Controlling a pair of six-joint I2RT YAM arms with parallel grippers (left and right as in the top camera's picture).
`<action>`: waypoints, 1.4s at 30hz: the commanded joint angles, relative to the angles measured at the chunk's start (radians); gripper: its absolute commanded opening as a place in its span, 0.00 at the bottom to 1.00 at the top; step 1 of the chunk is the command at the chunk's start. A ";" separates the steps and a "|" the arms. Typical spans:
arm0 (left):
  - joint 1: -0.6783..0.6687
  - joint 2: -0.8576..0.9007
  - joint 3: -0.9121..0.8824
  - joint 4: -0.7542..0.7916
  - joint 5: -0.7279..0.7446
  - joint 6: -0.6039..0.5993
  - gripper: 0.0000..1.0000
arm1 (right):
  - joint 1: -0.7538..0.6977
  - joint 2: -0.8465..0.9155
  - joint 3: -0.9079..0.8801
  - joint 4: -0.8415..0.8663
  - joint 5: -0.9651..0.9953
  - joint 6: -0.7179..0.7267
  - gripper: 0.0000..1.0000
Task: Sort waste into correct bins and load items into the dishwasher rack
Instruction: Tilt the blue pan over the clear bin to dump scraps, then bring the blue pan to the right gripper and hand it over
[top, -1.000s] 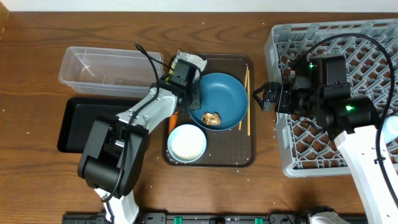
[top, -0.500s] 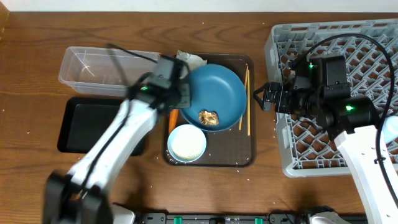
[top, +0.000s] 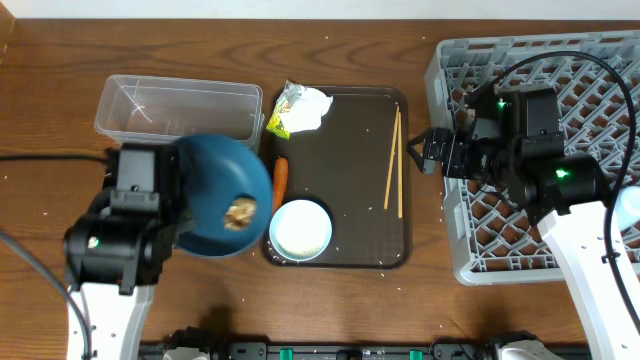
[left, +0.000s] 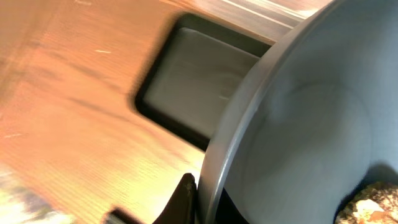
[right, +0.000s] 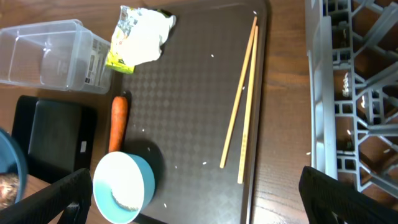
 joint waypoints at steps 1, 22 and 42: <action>0.010 0.023 0.023 -0.005 -0.329 -0.039 0.06 | 0.014 0.006 0.007 0.008 0.006 0.003 0.99; -0.080 0.235 0.023 0.120 -0.797 0.061 0.06 | 0.014 0.007 0.007 0.017 0.026 0.003 0.99; -0.140 0.226 0.025 0.144 -0.668 0.176 0.06 | 0.014 0.007 0.007 0.010 0.026 0.002 0.99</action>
